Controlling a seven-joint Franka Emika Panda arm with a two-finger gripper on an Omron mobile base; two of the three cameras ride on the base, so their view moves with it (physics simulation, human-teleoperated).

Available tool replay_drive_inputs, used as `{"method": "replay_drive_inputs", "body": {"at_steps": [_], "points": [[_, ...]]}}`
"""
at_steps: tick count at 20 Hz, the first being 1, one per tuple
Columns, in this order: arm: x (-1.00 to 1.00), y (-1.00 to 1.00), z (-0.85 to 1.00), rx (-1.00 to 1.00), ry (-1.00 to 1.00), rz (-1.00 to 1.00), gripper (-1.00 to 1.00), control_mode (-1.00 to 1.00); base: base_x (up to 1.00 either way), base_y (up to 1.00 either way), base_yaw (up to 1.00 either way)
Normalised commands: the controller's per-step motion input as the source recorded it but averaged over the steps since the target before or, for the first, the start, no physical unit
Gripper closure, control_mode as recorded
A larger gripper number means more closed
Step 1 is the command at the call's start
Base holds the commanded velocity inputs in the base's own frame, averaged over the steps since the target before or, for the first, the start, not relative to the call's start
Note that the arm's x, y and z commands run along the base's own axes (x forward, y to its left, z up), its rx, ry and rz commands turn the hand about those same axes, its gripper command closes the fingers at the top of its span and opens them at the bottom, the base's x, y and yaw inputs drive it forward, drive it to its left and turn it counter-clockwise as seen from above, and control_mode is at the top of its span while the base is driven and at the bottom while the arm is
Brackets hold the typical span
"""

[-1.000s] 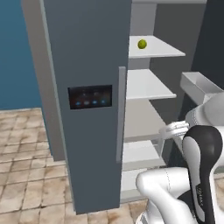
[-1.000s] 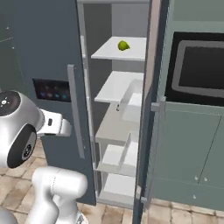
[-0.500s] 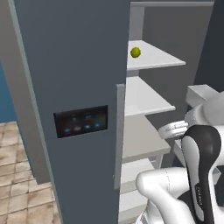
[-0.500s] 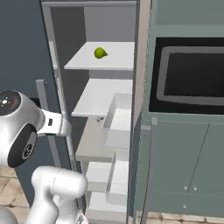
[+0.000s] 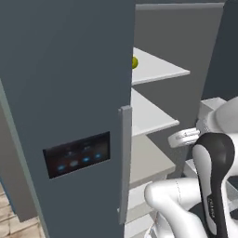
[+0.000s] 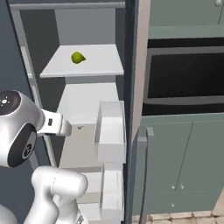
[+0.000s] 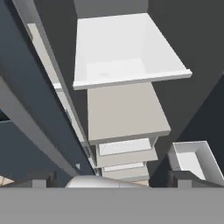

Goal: Pick up the tangerine and pear from the fridge and place one fruit on each plate on the dining counter.

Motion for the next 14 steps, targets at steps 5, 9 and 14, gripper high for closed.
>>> {"method": "replay_drive_inputs", "body": {"at_steps": [5, 9, 14], "points": [[0.34, -0.05, 0.47, 0.01, -0.01, 0.01, -1.0, -1.0, 0.14, 0.0, 0.0], [0.28, -0.11, 1.0, 0.0, -0.06, 0.02, -1.0, -1.0, 0.0, 0.0, 0.0], [0.45, -0.02, 0.73, 0.0, 0.0, 0.0, -1.0, -1.0, 0.0, 0.0, 0.0]]}}
